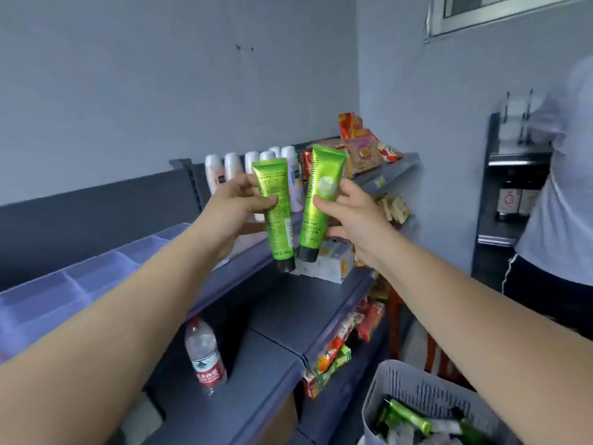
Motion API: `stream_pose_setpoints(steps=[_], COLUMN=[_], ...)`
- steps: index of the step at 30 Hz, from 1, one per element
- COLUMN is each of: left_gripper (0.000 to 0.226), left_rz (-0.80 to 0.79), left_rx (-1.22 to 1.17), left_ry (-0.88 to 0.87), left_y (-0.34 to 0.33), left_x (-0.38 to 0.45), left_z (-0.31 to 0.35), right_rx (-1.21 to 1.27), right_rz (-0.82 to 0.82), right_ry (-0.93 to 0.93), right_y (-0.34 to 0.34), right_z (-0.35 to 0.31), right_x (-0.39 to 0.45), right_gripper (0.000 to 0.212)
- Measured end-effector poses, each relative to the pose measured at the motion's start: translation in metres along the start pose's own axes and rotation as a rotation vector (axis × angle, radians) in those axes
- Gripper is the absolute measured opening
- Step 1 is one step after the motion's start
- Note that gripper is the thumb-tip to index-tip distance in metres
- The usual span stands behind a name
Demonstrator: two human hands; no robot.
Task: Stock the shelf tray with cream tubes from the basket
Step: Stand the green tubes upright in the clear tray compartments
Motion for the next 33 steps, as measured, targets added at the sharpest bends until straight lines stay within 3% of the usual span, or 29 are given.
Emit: stream_pose_setpoints(steps=[8, 19, 33], left_gripper=[0.021, 0.019, 0.018], left_rz=[0.247, 0.539, 0.714], left_rx=[0.161, 0.331, 0.583], left_ry=[-0.107, -0.157, -0.104], left_y=[0.125, 0.259, 0.349], left_x=[-0.044, -0.172, -0.283], left_z=[0.093, 0.174, 0.216], right_rx=[0.104, 0.223, 0.268], right_rz=[-0.232, -0.609, -0.865], right_ry=[0.122, 0.206, 0.257], right_y=[-0.14, -0.322, -0.455], right_z=[-0.062, -0.118, -0.149], right_x=[0.03, -0.003, -0.056], right_gripper=[0.012, 0.01, 0.019])
Point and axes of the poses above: each hand's wrist, its own x-axis towards the middle knuckle, its own y-axis out of the back of the hand, z = x × y, the point moved 7 cm from there along x, towards the middle knuckle, and after that the axes turned 10 degrees about -x, right-handed, at the moved point
